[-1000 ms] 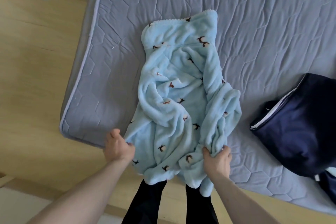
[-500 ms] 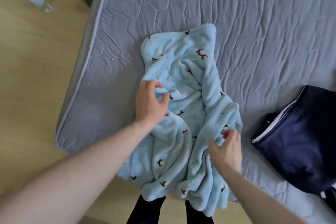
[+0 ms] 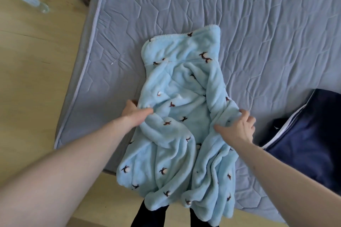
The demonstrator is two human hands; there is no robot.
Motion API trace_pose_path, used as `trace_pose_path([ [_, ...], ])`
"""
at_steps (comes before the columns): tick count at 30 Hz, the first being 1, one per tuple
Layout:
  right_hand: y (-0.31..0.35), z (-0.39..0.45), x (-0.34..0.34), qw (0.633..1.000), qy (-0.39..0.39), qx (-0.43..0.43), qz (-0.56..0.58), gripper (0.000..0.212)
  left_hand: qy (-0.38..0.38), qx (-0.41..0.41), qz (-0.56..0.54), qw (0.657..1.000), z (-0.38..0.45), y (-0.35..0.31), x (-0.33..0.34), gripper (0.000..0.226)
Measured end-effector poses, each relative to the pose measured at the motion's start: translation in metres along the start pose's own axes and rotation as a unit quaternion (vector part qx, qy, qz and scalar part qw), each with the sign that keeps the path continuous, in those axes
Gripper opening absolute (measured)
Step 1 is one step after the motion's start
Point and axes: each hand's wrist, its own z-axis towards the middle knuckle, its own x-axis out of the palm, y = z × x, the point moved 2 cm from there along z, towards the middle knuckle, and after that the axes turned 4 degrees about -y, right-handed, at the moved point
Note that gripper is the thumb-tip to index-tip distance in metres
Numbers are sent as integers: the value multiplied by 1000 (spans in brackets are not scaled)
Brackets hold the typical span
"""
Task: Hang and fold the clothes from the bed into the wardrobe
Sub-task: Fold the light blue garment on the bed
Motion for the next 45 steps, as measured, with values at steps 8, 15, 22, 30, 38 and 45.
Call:
trace_pose_path([
  [8, -9, -9, 15, 987, 85, -80, -108, 73, -16, 132, 235, 963, 0, 9, 9, 66],
  [15, 87, 50, -20, 992, 12, -107, 63, 99, 46, 75, -41, 995, 47, -91, -28, 94],
  [22, 146, 84, -3, 983, 87, -30, 162, 110, 65, 43, -167, 983, 65, -110, -9, 68],
  [30, 147, 78, -47, 964, 121, -32, 233, 28, 11, 195, -119, 974, 39, -144, -31, 44],
  [38, 163, 52, -120, 939, -137, -256, 184, 8, -185, 461, -57, 866, -33, -210, -49, 18],
  [45, 93, 42, -116, 837, -124, -518, -125, 33, -90, 682, 202, 697, -41, -137, -33, 24],
])
